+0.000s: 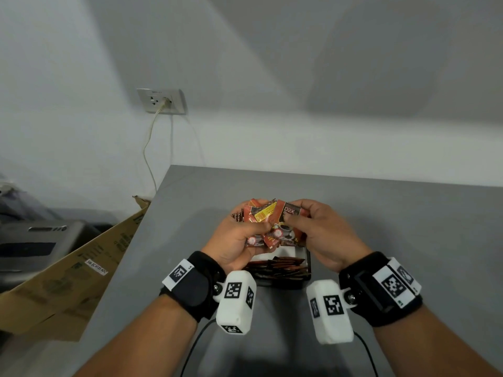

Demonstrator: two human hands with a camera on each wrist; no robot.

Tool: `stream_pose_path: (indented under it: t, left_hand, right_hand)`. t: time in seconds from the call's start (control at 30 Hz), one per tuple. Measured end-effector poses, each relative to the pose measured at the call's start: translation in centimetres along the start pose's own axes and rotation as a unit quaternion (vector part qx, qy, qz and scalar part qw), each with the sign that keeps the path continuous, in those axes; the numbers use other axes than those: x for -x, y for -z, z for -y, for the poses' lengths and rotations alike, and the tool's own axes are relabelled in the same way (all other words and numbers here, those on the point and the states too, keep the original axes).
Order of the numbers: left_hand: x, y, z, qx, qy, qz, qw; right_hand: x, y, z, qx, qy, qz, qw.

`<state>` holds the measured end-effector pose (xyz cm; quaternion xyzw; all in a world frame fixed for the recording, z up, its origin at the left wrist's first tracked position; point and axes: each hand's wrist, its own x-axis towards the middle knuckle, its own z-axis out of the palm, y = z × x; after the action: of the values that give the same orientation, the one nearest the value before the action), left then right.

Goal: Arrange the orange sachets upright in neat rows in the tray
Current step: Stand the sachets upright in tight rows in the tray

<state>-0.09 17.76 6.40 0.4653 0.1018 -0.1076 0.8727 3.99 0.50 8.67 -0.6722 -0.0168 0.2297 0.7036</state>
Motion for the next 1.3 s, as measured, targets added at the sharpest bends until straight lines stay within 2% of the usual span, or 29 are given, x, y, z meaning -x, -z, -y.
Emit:
stream_pose_path:
  t: [0.07, 0.1, 0.2, 0.27, 0.3, 0.37, 0.43, 0.47, 0.53, 0.6, 0.63, 0.73, 0.83, 0.93, 1.03, 1.17, 1.3]
  left_hand:
    - [-0.2, 0.1, -0.2, -0.011, 0.006, -0.010, 1.000]
    - [-0.4, 0.2, -0.3, -0.013, 0.019, -0.017, 1.000]
    - [-0.9, 0.6, -0.5, 0.041, 0.105, -0.033, 0.993]
    - [-1.3, 1.0, -0.3, 0.070, 0.123, -0.043, 0.989]
    - [-1.3, 1.0, -0.3, 0.073, 0.119, -0.048, 0.989]
    - [-1.4, 0.9, -0.4, 0.048, 0.097, -0.066, 0.992]
    - [-1.4, 1.0, -0.5, 0.004, 0.054, -0.098, 0.994]
    - [-1.4, 1.0, -0.7, -0.013, 0.027, -0.113, 0.993]
    - [-1.5, 1.1, -0.8, -0.031, -0.023, -0.131, 0.991]
    - [-1.5, 0.9, -0.6, -0.043, -0.066, -0.132, 0.988]
    - [-1.4, 0.5, -0.4, -0.044, -0.080, -0.127, 0.988]
    - [-1.1, -0.7, -0.1, -0.026, -0.101, -0.096, 0.990]
    - [-1.0, -1.1, 0.2, 0.005, -0.095, -0.081, 0.992]
    - [-0.6, -1.0, 0.0, 0.025, -0.054, -0.060, 0.996]
    - [-0.3, -0.3, -0.4, 0.059, -0.009, -0.036, 0.998]
    - [-0.3, 0.1, -0.4, 0.024, -0.005, -0.028, 0.999]
    - [-0.2, 0.0, -0.2, -0.036, -0.007, -0.018, 0.999]
  right_hand:
    - [0.1, 0.1, 0.0, 0.034, 0.004, 0.020, 0.999]
    - [0.2, 0.3, 0.1, 0.064, 0.032, 0.008, 0.997]
    - [0.2, 0.8, 0.4, 0.187, 0.181, -0.070, 0.963]
    - [0.5, 0.9, 0.2, 0.241, 0.247, -0.041, 0.938]
    - [0.7, 0.9, -0.1, 0.253, 0.257, -0.011, 0.933]
    - [1.0, 1.1, -0.9, 0.273, 0.247, 0.025, 0.929]
    - [1.0, 1.5, -1.4, 0.285, 0.235, 0.008, 0.929]
    - [1.0, 1.8, -1.5, 0.262, 0.221, -0.006, 0.940]
    - [1.0, 2.2, -1.3, 0.097, 0.165, -0.020, 0.981]
    - [0.8, 2.0, -0.8, -0.076, 0.102, -0.016, 0.992]
    - [0.5, 1.9, -0.8, -0.089, 0.090, -0.025, 0.992]
    - [-0.1, 0.9, -1.4, -0.002, 0.075, -0.054, 0.996]
    - [-0.2, -0.5, -2.1, -0.020, 0.063, -0.050, 0.997]
    - [-0.2, -0.9, -1.9, -0.029, 0.070, -0.067, 0.995]
    - [-0.2, -0.2, -1.1, -0.098, 0.054, -0.062, 0.992]
    - [0.1, 0.2, -0.2, -0.104, 0.047, -0.022, 0.993]
    - [0.1, 0.2, -0.4, -0.080, 0.045, -0.014, 0.996]
